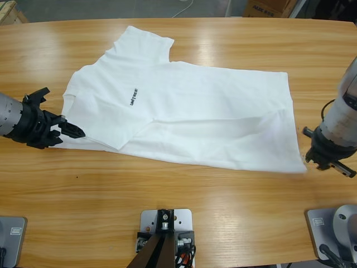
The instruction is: Fold clothes
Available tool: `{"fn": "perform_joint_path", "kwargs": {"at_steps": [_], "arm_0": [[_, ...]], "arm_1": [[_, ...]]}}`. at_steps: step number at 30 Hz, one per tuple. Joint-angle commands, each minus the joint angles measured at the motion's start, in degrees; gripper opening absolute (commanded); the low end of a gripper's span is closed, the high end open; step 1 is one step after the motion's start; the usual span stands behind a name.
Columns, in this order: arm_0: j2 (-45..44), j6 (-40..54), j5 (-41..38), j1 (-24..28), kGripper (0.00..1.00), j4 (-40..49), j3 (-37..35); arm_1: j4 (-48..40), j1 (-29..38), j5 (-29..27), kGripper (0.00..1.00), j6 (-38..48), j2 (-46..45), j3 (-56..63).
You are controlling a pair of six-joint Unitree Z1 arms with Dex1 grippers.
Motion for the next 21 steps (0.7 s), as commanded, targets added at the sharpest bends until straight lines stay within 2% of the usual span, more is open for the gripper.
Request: {"fn": "perform_joint_path", "kwargs": {"at_steps": [1, 3, 5, 10, 11, 12, 14, 15, 18, 21], "arm_0": [[-3.06, 2.73, 1.73, 1.81, 0.63, -0.16, 4.42], [-5.54, 5.95, 3.03, 2.43, 0.614, 0.3, 4.46], [-7.87, 8.16, 3.44, 3.73, 0.62, 0.35, 4.88], [-9.26, 8.11, 2.72, 8.18, 0.642, -1.88, 7.53], [-9.17, 7.87, 2.45, 9.25, 0.639, -3.39, 8.38], [-9.16, 7.83, 2.22, 9.79, 0.637, -4.11, 8.64], [-9.49, 7.0, 1.79, 11.13, 0.628, -4.59, 8.52], [-9.82, 6.28, 1.5, 11.85, 0.628, -4.85, 8.55], [-9.74, 5.65, 0.87, 12.55, 0.628, -5.87, 8.85], [-9.21, 5.9, -1.19, 12.55, 0.619, -8.14, 9.8]], "arm_1": [[6.47, 2.62, -8.4, 1.0, -9.65, -8.81, -7.9], [-1.9, 4.59, -6.1, 0.977, -18.44, -11.76, -8.59], [-10.9, 5.94, -0.72, 0.98, -24.98, -12.83, -8.5], [-23.27, 7.19, 4.92, 0.968, -32.31, -11.08, -6.32], [-26.67, 7.68, 6.01, 0.892, -34.7, -10.57, -4.93], [-30.34, 7.86, 8.17, 0.77, -36.26, -9.92, -3.56], [-37.07, 8.07, 13.27, 0.65, -37.24, -9.11, -2.19], [-40.01, 8.4, 15.73, 0.628, -37.23, -8.49, -2.12], [-48.22, 10.34, 21.83, 0.632, -34.54, -3.92, -2.12], [-50.87, 11.62, 22.48, 0.637, -32.66, -0.97, -2.2]]}}
